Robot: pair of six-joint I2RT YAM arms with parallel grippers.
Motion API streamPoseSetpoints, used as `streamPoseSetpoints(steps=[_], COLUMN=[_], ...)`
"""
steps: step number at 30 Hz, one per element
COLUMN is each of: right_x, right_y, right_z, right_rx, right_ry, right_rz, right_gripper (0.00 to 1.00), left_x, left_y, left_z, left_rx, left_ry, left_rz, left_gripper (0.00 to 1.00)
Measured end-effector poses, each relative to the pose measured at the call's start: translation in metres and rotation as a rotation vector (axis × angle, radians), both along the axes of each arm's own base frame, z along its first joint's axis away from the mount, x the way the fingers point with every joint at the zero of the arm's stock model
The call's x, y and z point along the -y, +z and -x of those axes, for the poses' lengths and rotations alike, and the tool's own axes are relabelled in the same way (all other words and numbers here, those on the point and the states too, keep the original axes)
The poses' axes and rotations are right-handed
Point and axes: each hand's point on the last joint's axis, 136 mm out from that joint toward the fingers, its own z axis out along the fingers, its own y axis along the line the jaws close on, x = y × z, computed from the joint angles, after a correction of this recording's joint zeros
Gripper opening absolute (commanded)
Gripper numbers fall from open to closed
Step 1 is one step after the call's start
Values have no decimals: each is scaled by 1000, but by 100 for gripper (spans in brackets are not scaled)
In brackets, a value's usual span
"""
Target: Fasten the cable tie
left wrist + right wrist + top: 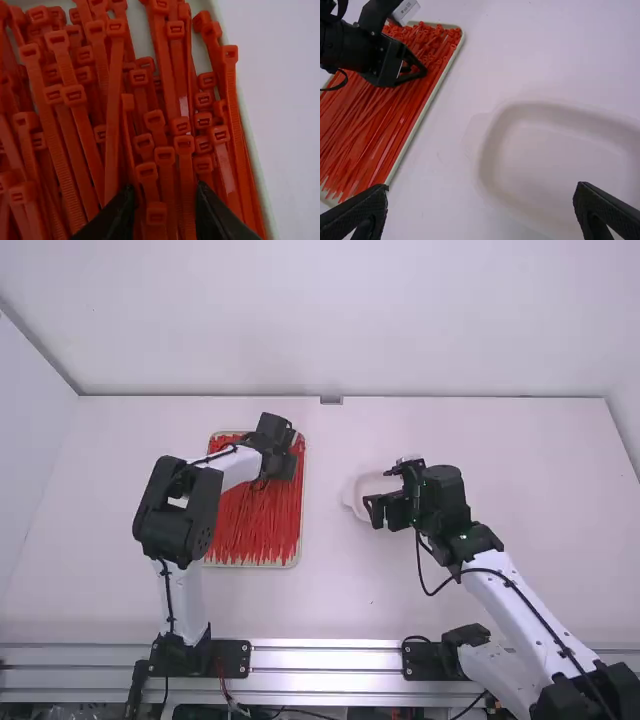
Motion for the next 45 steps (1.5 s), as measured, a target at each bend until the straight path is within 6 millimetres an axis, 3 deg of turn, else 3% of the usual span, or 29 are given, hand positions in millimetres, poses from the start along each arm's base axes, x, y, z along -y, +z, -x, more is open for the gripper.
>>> streamPoseSetpoints(steps=[26, 34, 45], right_x=[1, 1, 1], right_y=[0, 0, 0], right_z=[0, 0, 0], right_rx=[0, 0, 0], right_ry=[-2, -3, -2], right_rz=[0, 0, 0], right_gripper=[99, 99, 99], left_x=[0, 0, -1], left_y=[4, 4, 4], left_z=[-1, -1, -1], left_rx=[7, 6, 5], left_ry=[9, 9, 10], left_rz=[8, 7, 7], left_gripper=[32, 24, 32])
